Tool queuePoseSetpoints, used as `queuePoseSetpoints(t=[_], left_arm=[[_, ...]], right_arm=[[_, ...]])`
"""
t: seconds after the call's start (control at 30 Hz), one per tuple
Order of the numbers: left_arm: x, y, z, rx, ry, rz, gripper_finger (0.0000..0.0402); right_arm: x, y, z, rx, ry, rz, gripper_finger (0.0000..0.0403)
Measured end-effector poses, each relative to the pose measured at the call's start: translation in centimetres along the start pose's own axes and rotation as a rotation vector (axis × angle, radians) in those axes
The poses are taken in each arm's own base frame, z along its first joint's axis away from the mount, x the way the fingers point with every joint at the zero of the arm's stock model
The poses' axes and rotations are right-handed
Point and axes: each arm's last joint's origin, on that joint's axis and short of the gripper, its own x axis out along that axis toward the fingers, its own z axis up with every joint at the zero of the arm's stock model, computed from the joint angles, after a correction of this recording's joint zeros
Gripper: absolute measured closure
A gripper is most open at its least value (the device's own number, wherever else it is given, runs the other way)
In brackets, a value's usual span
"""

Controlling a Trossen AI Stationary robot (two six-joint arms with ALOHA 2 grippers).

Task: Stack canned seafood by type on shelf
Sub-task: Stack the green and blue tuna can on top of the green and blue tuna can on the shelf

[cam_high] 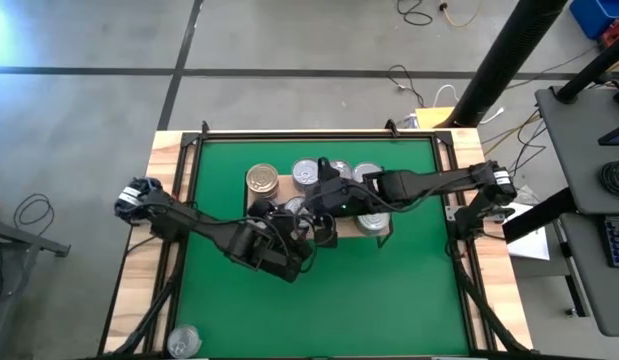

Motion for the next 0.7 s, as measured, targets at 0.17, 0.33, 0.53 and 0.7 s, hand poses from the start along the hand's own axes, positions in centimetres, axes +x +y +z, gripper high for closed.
queuePoseSetpoints(t=[0.17,0.33,0.53,0.7], left_arm=[[0.3,0.1,0.2,-0.01,-0.003,0.001,0.0031],[0.9,0.3,0.6,-0.035,-0.008,0.013,0.0031],[1.6,0.0,1.3,-0.014,0.014,-0.054,0.0019],[2.3,0.2,1.5,-0.008,0.057,-0.074,0.0008]], right_arm=[[0.9,-0.4,-0.6,0.03,-0.011,-0.013,0.0358],[2.0,-0.6,-1.5,0.04,-0.011,-0.02,0.039],[3.0,-0.8,-2.9,0.066,0.028,-0.025,0.039],[3.7,-0.7,-4.1,0.088,0.06,-0.031,0.039]])
